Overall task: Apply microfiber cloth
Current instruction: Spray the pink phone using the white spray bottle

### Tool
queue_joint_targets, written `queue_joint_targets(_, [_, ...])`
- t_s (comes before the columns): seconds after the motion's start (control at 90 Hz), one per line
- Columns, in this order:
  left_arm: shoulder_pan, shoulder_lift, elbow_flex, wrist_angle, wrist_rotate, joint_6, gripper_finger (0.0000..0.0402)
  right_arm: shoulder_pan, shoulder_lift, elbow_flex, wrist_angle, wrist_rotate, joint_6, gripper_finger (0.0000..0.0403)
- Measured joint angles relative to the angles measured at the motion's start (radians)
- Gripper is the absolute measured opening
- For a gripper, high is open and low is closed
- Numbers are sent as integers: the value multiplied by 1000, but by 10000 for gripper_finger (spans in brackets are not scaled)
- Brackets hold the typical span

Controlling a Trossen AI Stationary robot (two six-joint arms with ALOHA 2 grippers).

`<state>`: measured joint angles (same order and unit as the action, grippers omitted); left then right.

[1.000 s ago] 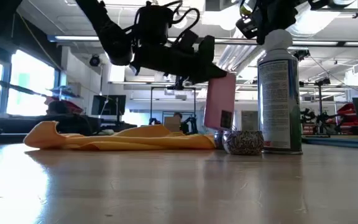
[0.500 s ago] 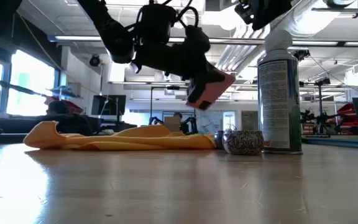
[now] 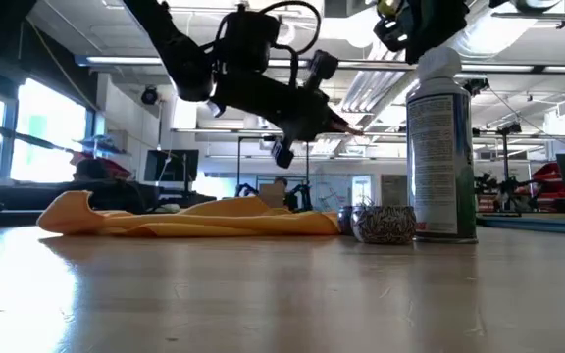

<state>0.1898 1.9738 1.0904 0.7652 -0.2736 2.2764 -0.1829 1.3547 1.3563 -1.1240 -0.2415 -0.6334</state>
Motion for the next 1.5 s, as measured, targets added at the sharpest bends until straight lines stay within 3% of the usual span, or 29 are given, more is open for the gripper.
queue_joint_targets(0.267, [-3, 59, 59, -12, 9, 134, 10, 0, 28, 2, -12, -29, 1, 0])
queue_joint_targets(0.589, [-13, 62, 60, -28, 12, 137, 10, 0, 48, 12, -32, -45, -4, 0])
queue_joint_targets(0.822, [-13, 62, 60, -25, 58, 137, 10, 0, 46, 69, -91, 10, -3, 0])
queue_joint_targets(1.3, [-12, 62, 61, -29, 164, 170, 10, 0, 47, 68, -126, -2, 5, 0])
queue_joint_targets(1.5, [-13, 100, 108, -48, 163, 171, 10, 0, 47, 68, -127, -3, 5, 0])
